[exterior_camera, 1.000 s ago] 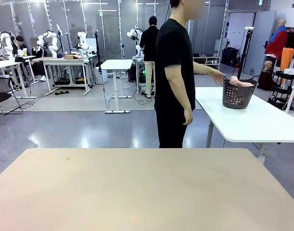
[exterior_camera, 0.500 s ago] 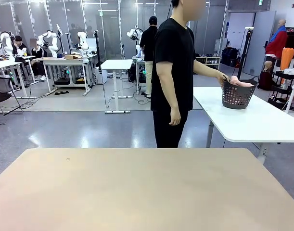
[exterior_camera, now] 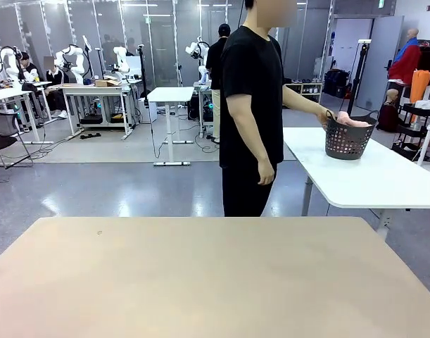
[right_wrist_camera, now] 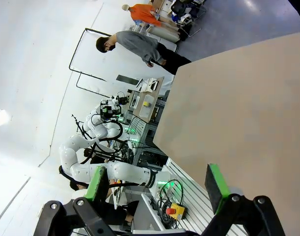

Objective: Fold the towel.
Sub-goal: Grab the top end of the 100 cm Hotel Towel extended by the human.

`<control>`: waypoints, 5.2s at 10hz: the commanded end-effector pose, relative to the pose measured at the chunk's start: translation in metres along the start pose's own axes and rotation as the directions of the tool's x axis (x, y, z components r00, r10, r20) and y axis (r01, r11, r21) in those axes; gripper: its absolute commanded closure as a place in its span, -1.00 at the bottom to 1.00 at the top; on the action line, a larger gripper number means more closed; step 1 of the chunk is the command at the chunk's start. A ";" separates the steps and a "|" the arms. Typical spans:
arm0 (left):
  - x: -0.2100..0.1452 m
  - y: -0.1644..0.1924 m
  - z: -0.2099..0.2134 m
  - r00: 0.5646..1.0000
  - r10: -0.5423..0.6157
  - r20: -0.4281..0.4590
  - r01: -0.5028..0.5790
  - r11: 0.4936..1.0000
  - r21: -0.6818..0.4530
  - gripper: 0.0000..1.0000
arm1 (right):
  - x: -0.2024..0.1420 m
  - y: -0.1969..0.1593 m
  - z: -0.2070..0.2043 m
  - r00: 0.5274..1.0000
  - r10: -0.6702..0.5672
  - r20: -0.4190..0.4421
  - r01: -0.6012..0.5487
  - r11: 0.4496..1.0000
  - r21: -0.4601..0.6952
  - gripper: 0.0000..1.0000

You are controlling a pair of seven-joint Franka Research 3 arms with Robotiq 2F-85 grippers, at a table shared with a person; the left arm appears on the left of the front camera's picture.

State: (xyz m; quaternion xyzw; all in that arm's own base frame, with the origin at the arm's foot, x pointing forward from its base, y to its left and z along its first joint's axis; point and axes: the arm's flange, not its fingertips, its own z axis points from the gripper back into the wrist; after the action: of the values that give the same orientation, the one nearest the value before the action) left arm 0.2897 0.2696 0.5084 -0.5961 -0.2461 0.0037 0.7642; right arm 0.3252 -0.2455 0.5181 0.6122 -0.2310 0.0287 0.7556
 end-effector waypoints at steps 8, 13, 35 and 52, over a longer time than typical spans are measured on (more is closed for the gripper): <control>0.001 0.000 0.002 1.000 -0.021 -0.001 0.021 1.000 -0.019 -1.00 | 0.002 0.003 0.000 1.000 0.017 0.007 -0.017 1.000 0.010 -1.00; 0.001 0.000 0.002 1.000 -0.021 -0.001 0.021 1.000 -0.019 -1.00 | 0.002 0.003 0.000 1.000 0.017 0.007 -0.017 1.000 0.010 -1.00; 0.001 0.000 0.002 1.000 -0.021 -0.001 0.021 1.000 -0.019 -1.00 | 0.002 0.003 0.000 1.000 0.017 0.007 -0.017 1.000 0.010 -1.00; 0.001 0.000 0.002 1.000 -0.021 -0.001 0.021 1.000 -0.019 -1.00 | 0.002 0.003 0.000 1.000 0.017 0.007 -0.017 1.000 0.010 -1.00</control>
State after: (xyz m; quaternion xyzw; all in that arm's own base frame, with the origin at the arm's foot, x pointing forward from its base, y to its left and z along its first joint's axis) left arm 0.2896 0.2696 0.5085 -0.5962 -0.2460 0.0036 0.7642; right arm 0.3252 -0.2455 0.5182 0.6123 -0.2312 0.0286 0.7555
